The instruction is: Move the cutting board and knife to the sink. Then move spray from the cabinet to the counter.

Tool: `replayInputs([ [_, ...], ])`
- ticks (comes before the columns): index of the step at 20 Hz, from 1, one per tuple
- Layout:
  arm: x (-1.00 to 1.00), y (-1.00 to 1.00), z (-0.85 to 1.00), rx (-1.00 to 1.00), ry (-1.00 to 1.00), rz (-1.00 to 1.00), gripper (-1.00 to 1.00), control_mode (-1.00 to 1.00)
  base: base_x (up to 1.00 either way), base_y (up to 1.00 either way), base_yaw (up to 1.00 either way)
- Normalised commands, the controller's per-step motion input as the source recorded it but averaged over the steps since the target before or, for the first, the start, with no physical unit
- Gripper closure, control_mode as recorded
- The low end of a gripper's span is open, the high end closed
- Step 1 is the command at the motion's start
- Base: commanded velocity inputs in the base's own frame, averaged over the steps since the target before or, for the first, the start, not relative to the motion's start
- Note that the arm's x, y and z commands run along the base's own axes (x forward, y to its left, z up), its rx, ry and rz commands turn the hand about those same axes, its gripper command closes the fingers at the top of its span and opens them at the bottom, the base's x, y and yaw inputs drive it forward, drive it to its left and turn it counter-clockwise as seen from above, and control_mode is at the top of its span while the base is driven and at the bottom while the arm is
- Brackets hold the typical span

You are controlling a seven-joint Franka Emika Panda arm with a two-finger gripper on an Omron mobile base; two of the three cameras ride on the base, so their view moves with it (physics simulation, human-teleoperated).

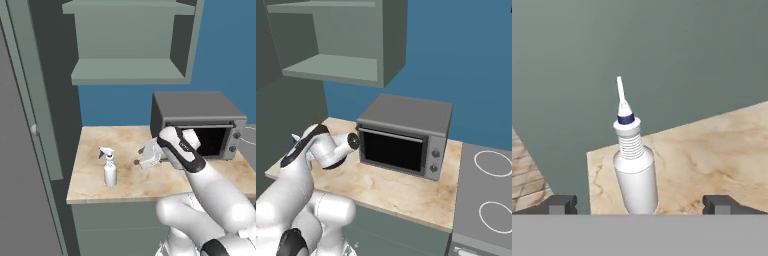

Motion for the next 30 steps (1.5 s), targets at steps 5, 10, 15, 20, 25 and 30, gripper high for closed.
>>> replayInputs([
  [5,-0.35,-0.15,0.36,-0.1,0.11,-0.25,-1.0,-1.0,0.0,0.0,0.0],
  [10,-0.36,-0.14,0.3,-0.09,0.11,-0.25,-1.0,-1.0,0.0,0.0,0.0],
  [15,-0.4,-0.22,0.26,-0.05,0.08,-0.24,-1.0,-1.0,0.0,0.0,0.0],
  [20,-0.46,-0.29,0.22,-0.02,0.04,-0.21,-1.0,-1.0,0.0,0.0,0.0],
  [25,-0.51,-0.33,0.18,-0.01,0.01,-0.16,-1.0,-1.0,0.0,0.0,0.0],
  [30,-0.67,-0.35,0.01,0.0,-0.04,-0.15,-1.0,-1.0,0.0,0.0,0.0],
])
